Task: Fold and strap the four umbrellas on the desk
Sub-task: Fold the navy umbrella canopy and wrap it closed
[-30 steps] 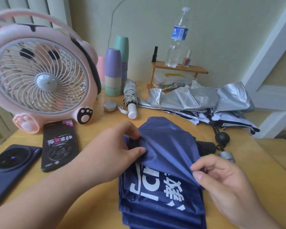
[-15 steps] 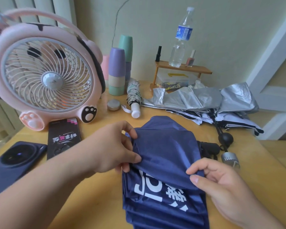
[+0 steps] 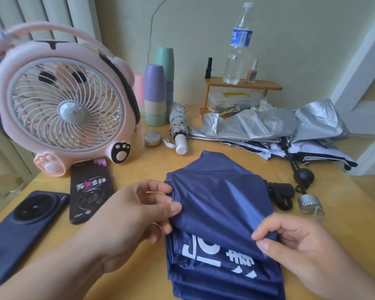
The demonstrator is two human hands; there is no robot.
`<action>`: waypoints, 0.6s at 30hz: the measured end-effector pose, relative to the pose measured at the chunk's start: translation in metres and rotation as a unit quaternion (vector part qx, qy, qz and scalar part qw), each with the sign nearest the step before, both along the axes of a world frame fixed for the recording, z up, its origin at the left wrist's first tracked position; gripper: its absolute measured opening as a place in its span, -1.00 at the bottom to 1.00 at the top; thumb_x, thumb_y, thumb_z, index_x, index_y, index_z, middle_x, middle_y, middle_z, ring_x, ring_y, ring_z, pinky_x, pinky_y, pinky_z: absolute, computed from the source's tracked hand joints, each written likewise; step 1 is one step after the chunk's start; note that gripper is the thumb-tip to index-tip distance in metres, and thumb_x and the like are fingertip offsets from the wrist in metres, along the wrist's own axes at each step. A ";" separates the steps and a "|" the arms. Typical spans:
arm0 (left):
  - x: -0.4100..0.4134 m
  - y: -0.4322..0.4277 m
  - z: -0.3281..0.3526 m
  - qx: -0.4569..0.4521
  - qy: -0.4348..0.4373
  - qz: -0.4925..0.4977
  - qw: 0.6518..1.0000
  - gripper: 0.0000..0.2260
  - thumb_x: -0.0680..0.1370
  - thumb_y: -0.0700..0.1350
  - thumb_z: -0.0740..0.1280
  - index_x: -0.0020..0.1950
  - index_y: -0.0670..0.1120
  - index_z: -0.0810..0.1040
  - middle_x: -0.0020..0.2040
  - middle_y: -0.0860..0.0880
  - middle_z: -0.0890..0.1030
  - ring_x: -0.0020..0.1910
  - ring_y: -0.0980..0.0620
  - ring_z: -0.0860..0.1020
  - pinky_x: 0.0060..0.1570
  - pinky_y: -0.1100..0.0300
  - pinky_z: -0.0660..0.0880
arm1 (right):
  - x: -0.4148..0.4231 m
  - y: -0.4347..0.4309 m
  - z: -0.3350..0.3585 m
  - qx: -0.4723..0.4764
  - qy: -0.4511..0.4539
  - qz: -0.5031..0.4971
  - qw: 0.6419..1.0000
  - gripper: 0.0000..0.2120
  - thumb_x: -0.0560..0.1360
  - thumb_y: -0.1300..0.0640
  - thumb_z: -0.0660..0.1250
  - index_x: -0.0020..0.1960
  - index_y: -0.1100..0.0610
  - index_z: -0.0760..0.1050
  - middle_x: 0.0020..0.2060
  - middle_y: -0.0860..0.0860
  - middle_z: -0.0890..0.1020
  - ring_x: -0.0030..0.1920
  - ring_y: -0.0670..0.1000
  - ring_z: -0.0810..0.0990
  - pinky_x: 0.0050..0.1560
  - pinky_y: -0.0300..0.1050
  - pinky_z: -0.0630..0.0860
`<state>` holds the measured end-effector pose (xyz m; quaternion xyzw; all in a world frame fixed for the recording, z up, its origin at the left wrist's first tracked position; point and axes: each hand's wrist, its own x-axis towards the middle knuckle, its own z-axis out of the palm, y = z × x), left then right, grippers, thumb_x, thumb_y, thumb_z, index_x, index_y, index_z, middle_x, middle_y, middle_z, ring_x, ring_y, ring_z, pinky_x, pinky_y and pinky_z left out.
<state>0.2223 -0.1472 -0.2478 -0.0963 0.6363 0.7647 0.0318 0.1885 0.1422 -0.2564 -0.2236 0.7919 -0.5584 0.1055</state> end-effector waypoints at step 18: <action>0.007 -0.004 -0.022 -0.197 0.154 -0.073 0.965 -0.87 0.36 -0.10 0.52 -0.14 0.08 0.69 -0.25 -0.11 0.66 -0.38 -0.05 0.59 -0.30 0.17 0.56 | 0.015 0.003 -0.011 -0.008 0.032 -0.128 0.991 -0.56 0.51 0.27 0.44 0.10 -0.29 0.57 -0.48 0.04 0.39 -0.41 -0.05 0.32 -0.34 -0.27 0.30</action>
